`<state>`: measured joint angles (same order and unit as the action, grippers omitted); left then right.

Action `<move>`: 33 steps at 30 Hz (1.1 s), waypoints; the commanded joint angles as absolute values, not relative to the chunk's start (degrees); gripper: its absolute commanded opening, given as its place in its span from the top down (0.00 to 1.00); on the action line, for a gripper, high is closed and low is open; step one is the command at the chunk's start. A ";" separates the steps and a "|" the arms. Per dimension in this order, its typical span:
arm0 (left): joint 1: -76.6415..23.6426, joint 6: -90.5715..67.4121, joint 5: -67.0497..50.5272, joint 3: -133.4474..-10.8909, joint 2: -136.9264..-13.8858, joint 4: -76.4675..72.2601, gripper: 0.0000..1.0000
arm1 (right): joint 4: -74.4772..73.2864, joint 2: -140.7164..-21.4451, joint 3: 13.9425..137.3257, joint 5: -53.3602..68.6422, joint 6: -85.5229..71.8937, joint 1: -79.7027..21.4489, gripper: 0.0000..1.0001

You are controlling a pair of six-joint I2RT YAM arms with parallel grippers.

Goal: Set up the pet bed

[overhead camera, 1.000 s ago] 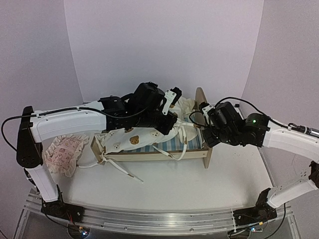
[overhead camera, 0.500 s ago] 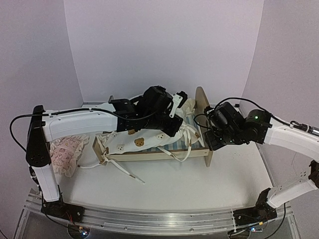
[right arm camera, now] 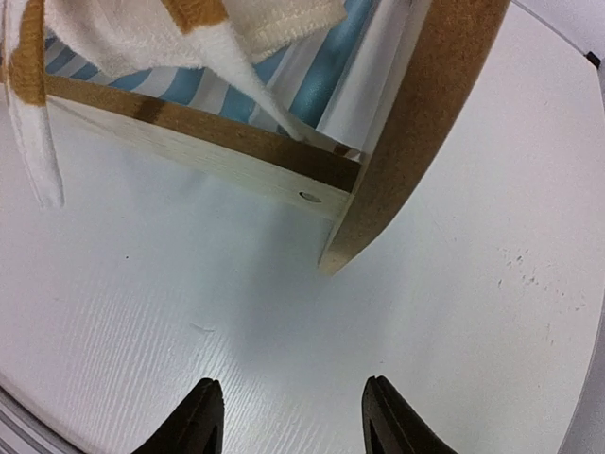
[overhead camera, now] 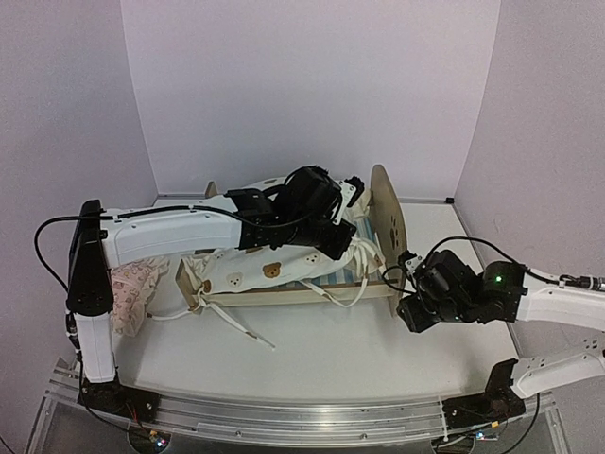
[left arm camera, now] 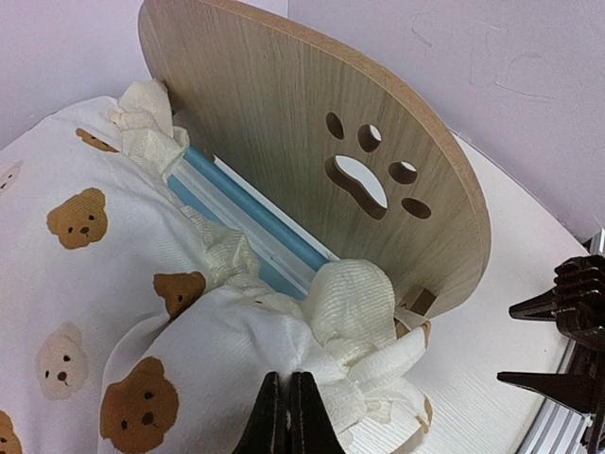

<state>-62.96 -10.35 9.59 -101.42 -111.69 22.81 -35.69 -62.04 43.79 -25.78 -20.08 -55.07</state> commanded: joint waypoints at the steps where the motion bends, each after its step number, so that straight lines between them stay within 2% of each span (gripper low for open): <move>1: -63.04 -10.10 12.13 -106.79 -112.65 22.36 1.00 | -24.54 -57.83 42.74 -30.16 -19.29 -55.24 0.46; 5: -63.08 -10.18 12.19 -107.03 -113.69 23.17 1.00 | -21.19 -58.79 44.93 -37.75 -17.20 -55.24 0.40; 11: -63.09 -10.84 11.17 -105.66 -113.26 22.71 1.00 | -17.55 -63.99 49.74 -46.11 -13.04 -55.17 0.39; 19: -63.11 -11.24 10.04 -104.99 -112.82 22.29 1.00 | -14.68 -71.91 54.33 -52.10 -9.37 -54.66 0.47; 24: -63.11 -11.39 9.75 -104.25 -112.26 22.01 1.00 | -14.68 -73.05 53.56 -50.50 -11.49 -52.56 0.56; 30: -63.11 -11.47 9.56 -103.49 -111.98 21.66 1.00 | -14.59 -72.59 51.02 -48.76 -13.91 -51.38 0.59; 33: -63.13 -11.51 9.46 -103.33 -112.06 21.67 1.00 | -14.59 -72.18 49.39 -45.62 -15.76 -50.22 0.56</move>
